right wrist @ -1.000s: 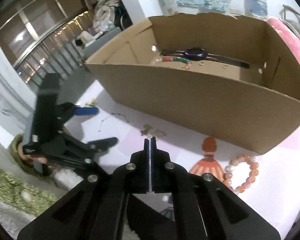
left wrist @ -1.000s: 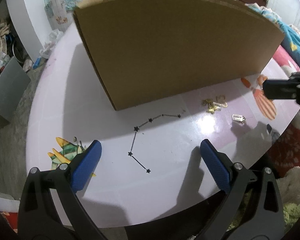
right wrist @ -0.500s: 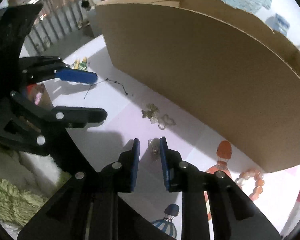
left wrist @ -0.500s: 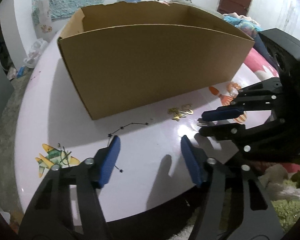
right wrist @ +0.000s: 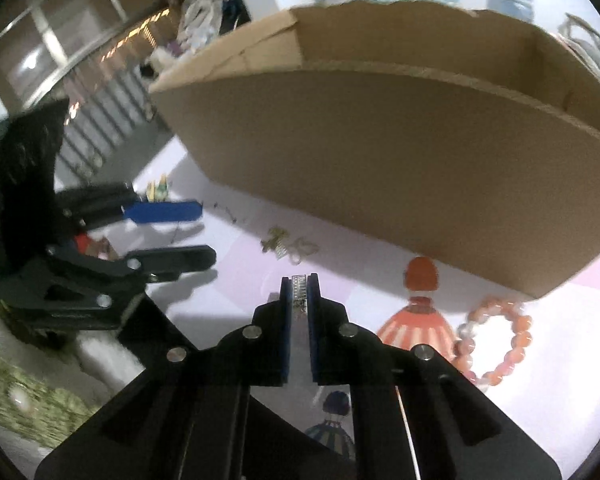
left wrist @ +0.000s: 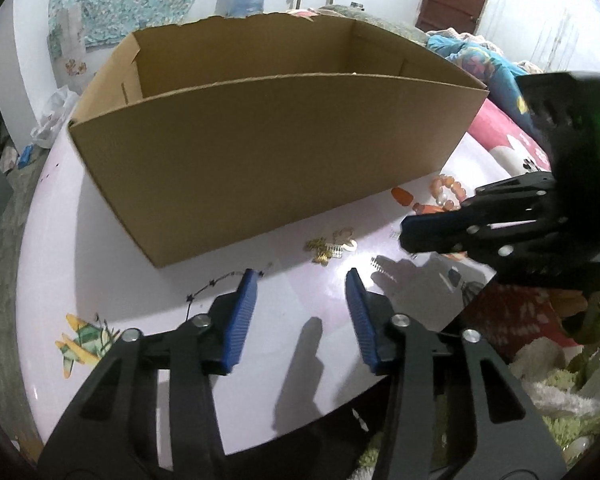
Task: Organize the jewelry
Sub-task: 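Carry the silver charm over the box and open the right tool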
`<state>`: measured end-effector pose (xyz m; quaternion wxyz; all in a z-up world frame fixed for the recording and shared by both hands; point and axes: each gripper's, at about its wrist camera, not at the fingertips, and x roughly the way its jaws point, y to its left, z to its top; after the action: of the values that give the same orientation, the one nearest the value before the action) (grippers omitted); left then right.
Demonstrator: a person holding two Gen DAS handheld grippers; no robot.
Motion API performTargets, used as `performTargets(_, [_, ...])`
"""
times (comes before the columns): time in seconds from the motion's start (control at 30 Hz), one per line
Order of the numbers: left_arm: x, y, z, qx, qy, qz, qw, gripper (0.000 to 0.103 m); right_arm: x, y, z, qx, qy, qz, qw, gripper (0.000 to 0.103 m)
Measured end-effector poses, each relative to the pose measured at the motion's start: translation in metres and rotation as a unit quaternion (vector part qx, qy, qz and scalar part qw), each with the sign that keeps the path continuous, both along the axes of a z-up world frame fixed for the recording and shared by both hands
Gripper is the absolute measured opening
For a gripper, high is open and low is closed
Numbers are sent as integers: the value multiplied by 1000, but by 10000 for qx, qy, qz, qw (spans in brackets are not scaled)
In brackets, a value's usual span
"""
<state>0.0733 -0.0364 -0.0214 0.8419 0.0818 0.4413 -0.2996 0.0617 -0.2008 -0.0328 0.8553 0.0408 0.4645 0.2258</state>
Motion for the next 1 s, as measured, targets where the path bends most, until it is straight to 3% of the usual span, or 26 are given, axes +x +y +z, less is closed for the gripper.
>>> performTargets(0.27, [13,-20,-3,54,-40,-79,9999,23,-15,-21,4,307,-161,-245,9991,7])
performTargets(0.57, [20,-35,-7,290,-59,-213,9993,22,-14,-22,-5,561,-78,-290,9980,8])
performTargets(1.0, [35,-39,-18,249,484,25,9985,9,-12,-29,-7,654,-74,-393,9971,8])
